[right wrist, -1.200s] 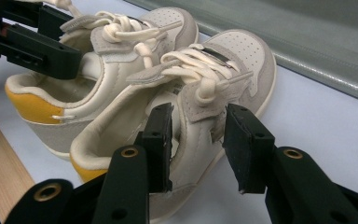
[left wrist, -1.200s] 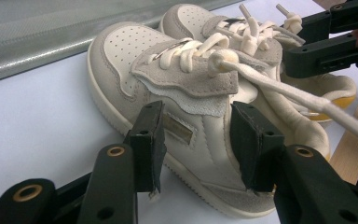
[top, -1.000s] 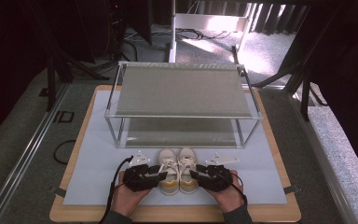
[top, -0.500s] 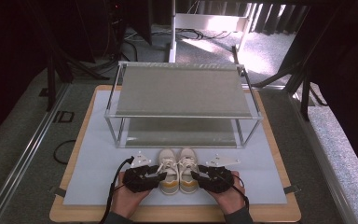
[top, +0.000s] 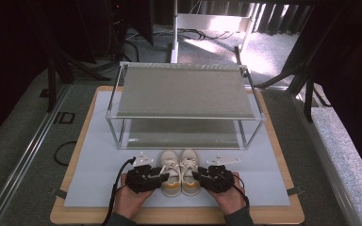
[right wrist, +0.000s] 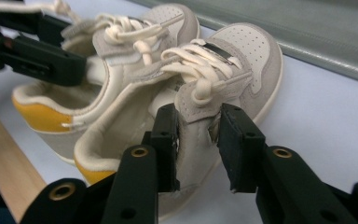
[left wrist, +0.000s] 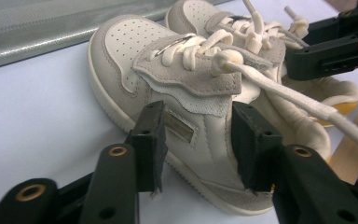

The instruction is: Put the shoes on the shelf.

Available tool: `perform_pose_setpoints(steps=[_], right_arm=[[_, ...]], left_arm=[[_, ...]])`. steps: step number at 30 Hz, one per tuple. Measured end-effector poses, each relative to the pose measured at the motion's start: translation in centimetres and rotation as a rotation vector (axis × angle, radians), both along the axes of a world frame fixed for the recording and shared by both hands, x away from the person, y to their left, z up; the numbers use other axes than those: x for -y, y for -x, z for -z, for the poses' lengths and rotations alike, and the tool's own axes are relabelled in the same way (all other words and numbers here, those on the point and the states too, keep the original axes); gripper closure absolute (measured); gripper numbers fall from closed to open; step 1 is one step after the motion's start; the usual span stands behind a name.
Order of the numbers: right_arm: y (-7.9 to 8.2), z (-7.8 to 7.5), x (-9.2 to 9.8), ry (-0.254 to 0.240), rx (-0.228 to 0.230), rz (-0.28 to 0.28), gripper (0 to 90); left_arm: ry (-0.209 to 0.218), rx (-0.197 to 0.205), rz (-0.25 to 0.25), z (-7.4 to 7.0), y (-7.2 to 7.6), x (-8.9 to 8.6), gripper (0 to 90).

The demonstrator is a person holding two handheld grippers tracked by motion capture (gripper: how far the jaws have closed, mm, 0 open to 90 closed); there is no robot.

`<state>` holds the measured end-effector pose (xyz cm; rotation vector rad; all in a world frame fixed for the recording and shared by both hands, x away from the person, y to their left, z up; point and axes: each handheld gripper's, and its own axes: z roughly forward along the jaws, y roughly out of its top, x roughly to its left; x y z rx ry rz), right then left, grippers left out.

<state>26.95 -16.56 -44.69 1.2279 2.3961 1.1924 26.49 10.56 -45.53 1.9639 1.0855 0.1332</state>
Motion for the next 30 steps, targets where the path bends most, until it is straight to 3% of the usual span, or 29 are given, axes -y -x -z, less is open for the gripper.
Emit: perform_pose_setpoints(steps=[3,11,17,30], right_arm=[[0.1,0.2,0.3,-0.035,0.001,0.009,69.9],[0.3,0.5,0.6,-0.094,0.004,0.039,71.7],[0.4,0.6,1.3,-0.143,0.001,0.056,72.4],[0.7,0.2,2.1,-0.170,0.024,0.068,72.4]], left_arm=[[0.049,0.005,-0.003,0.1,0.1,-0.3,63.2],[0.065,0.048,-0.019,-0.3,0.5,-0.1,69.2],[0.083,0.046,-0.011,-0.1,0.5,0.0,70.3],[0.114,0.065,-0.006,-0.8,0.3,0.5,70.4]])
